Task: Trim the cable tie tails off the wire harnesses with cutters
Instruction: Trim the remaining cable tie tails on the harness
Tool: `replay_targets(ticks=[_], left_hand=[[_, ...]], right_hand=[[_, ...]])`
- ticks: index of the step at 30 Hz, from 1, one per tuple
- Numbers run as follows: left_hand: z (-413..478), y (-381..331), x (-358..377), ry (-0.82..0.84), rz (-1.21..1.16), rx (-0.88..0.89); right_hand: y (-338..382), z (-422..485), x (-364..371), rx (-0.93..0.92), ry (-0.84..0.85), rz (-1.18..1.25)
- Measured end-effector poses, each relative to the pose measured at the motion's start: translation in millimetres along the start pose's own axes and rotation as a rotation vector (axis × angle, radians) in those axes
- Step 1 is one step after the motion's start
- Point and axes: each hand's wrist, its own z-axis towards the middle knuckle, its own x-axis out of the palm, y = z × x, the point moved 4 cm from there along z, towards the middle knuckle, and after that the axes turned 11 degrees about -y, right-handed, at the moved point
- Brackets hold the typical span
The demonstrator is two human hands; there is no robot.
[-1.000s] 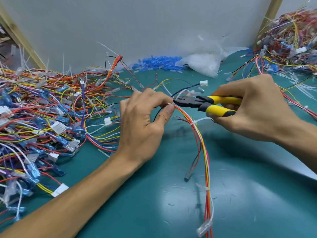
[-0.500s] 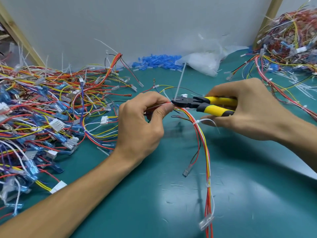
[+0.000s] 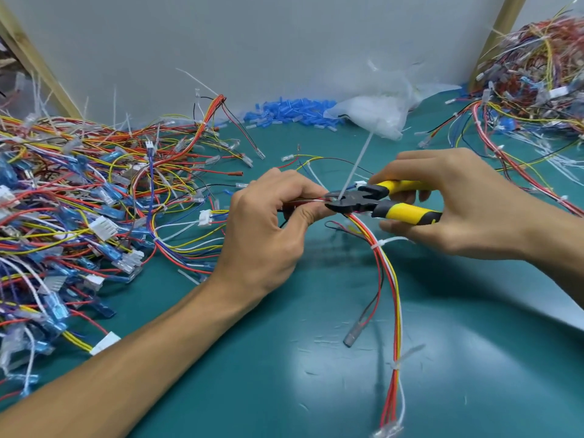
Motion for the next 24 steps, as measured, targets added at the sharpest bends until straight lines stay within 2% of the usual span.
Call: replay_targets(ticks=[10,19,24], left_hand=[[-3.4,-6.4,8.1,0.257,-0.063,0.059],[-4.7,-9.5,8.3,0.287,-0.036,0.115],[-4.3,-8.3,7.5,0.24,-0.092,0.055]], right_hand=[[-2.0,0.8,-11.5,-0.144,0.043,-0.054],[0.7,-0.3,-4.9,-0.137,0.074,0.045],[-4.8,-2.6,-2.9,0.011,0.07,0.183]])
